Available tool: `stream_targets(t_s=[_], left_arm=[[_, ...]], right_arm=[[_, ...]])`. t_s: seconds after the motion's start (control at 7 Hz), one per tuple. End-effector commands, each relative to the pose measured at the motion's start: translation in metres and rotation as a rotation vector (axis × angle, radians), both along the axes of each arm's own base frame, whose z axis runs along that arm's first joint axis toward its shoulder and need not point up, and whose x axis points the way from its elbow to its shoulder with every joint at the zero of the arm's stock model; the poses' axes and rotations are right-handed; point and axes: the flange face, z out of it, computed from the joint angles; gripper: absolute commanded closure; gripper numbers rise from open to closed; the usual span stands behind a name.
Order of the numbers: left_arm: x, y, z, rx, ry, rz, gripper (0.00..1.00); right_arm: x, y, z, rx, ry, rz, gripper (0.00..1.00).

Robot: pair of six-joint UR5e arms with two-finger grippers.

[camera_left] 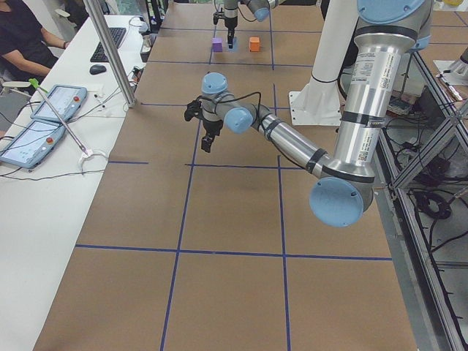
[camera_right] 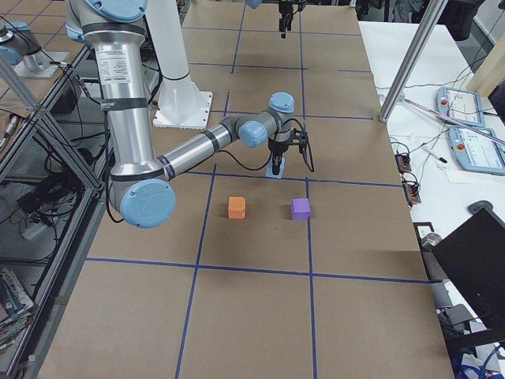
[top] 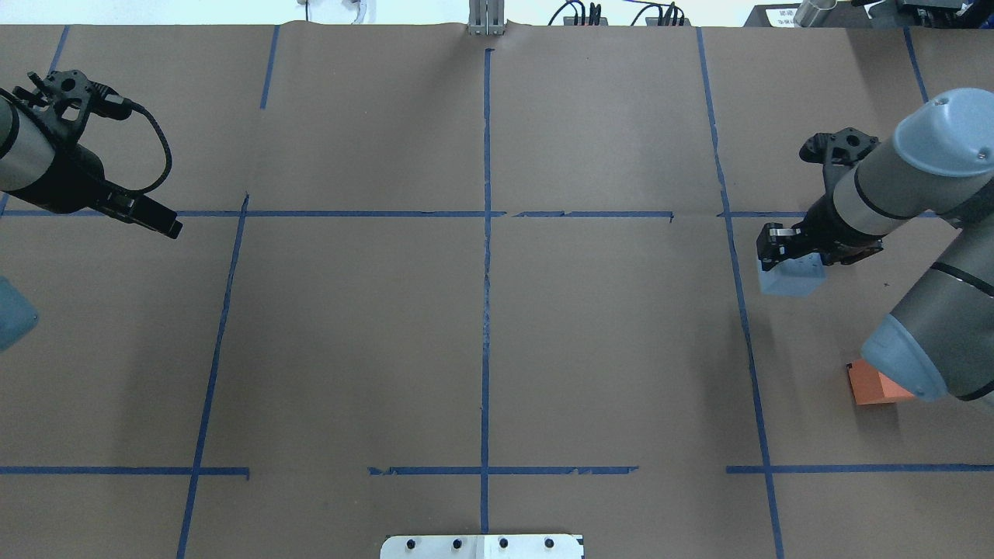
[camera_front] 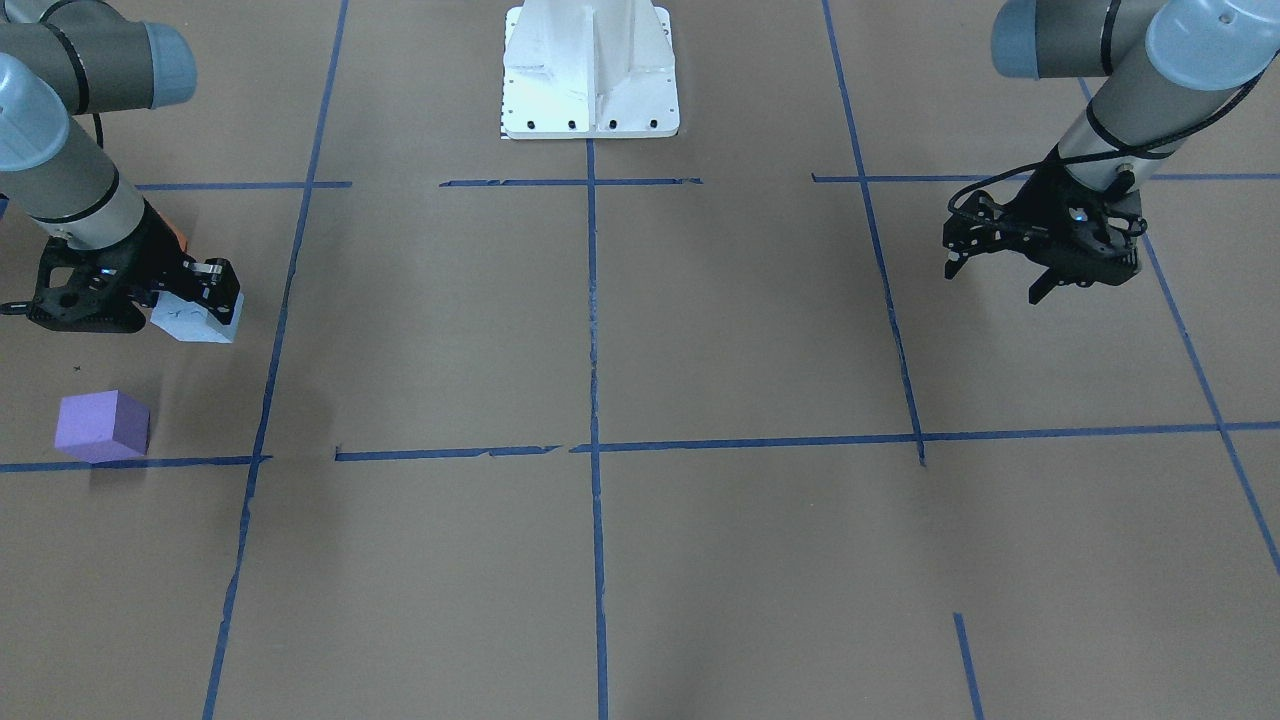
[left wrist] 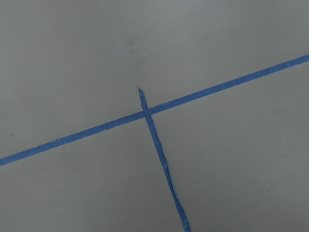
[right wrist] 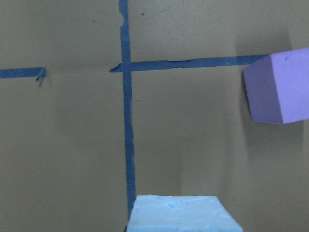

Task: Place blue block between orange and purple blocks
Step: 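Carry the cube with the right gripper between purple and orange cubes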

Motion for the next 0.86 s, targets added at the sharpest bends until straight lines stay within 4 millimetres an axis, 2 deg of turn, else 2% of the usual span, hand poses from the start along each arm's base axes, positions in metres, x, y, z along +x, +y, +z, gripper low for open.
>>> stream_targets(t_s=[0.0,0.43,0.57,0.71], left_arm=[[0.001,0.0,0.001,-0.005,-0.001,0.001,0.0],[0.001,0.0,0.0,-0.004,-0.001,0.0,0.0],[0.001,0.0,-0.001,-0.004,0.0,-0.001,0.0],[0.003,0.0,-0.003,-0.034,0.009,-0.027,0.0]], right_arm=[[0.013,0.005,0.035,-0.012,0.039,-0.036,0.9],[0.025,0.016,0.079,-0.058,0.087,-0.058,0.92],[0.025,0.015,0.087,-0.07,0.095,-0.055,0.92],[0.026,0.012,0.11,-0.079,0.103,-0.052,0.92]])
